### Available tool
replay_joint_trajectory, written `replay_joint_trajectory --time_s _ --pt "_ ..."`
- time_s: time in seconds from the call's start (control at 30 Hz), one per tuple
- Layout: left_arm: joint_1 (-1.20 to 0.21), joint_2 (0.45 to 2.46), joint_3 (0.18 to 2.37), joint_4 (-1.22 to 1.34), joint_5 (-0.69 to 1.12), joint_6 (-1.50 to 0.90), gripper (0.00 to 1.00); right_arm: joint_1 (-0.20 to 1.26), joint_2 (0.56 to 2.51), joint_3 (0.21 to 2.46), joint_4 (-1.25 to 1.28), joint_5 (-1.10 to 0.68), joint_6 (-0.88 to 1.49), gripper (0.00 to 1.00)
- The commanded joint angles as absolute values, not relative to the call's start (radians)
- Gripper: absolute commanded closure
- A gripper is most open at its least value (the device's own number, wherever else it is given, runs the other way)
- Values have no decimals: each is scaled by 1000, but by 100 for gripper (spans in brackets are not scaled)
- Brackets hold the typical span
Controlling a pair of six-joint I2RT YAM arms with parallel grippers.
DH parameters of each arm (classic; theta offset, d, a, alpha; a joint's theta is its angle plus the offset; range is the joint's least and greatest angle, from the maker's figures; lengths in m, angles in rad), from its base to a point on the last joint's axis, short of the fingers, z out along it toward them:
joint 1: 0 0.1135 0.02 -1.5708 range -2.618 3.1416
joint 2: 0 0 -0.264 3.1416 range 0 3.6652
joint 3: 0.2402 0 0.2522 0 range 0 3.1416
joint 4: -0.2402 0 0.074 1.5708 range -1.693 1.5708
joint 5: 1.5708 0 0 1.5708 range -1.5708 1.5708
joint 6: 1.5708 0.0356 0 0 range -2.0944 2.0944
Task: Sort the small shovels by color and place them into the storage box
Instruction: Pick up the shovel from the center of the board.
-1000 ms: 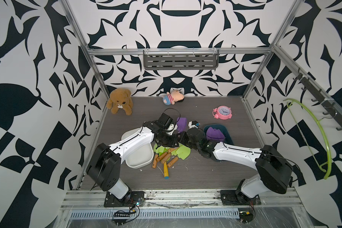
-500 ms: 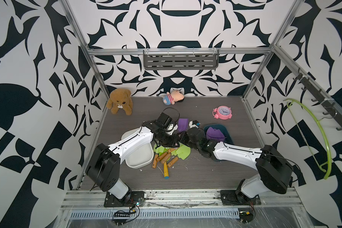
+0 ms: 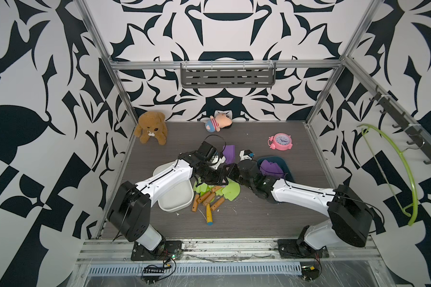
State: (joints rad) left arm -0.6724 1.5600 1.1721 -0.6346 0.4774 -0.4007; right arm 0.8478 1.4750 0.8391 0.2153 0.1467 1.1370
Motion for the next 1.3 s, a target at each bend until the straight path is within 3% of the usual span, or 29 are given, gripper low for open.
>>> replay_joint_trajectory --time_s 0.0,0.2,0.3,0.4,0.7,0.9,1.27 --pt "-668 1528 1175 -592 554 -375 52 853 1434 824 249 132 1086 96" --pt "-646 1519 1172 -590 586 -353 22 842 1377 814 189 130 993 100" --pt "-625 1509 1169 -586 617 -335 11 838 1340 814 135 123 919 100" --pt "-593 1504 1168 -575 663 -317 8 833 1306 816 80 89 840 100" --pt "-390 1469 1110 -443 1066 -228 11 821 1193 815 -31 -59 600 100" --pt "-313 1433 1093 -465 1144 -117 14 819 1186 855 -104 -261 454 100" --pt "-311 1417 1092 -578 1192 85 44 800 1217 934 -155 -507 344 100"
